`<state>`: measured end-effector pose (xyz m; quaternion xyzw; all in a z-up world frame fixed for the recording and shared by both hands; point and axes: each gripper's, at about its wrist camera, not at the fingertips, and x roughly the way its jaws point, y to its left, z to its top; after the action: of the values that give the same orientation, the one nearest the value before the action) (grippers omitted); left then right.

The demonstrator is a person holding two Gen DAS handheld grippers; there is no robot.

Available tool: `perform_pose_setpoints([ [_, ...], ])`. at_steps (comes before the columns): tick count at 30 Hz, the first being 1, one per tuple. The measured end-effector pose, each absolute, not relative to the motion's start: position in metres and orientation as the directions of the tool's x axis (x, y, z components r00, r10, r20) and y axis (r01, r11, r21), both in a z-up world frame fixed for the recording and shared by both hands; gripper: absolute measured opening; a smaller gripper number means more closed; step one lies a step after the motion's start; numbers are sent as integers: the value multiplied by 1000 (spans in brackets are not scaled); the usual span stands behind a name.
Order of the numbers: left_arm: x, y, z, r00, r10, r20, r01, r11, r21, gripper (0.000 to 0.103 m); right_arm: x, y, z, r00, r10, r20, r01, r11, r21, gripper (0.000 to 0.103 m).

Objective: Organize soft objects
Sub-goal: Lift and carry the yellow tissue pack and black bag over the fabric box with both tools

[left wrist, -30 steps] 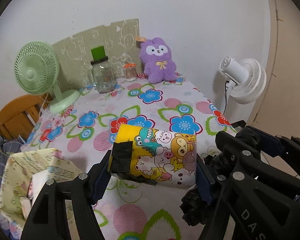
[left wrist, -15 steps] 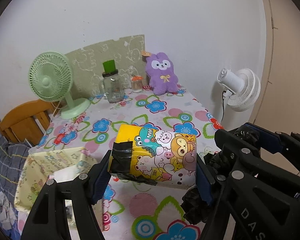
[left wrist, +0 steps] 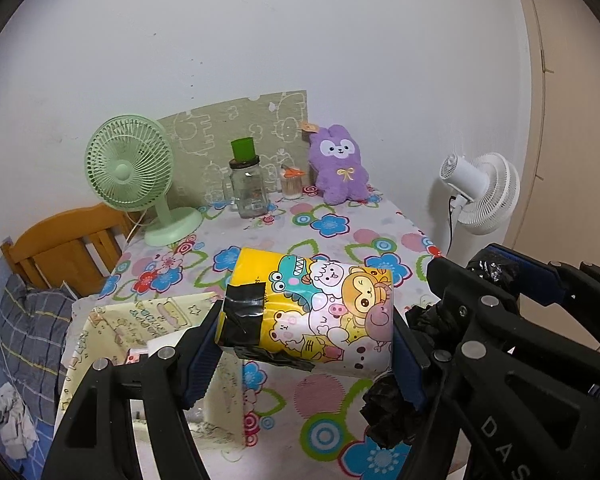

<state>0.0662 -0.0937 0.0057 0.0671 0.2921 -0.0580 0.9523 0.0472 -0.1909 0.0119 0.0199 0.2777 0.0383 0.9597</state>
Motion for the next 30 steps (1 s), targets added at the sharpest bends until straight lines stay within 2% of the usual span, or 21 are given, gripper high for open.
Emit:
perform_pose_setpoints([
  [30,66,1,3,826,2,-564,29,998,46,76,58,-94,10,816,205,-541,-200,977,68,40],
])
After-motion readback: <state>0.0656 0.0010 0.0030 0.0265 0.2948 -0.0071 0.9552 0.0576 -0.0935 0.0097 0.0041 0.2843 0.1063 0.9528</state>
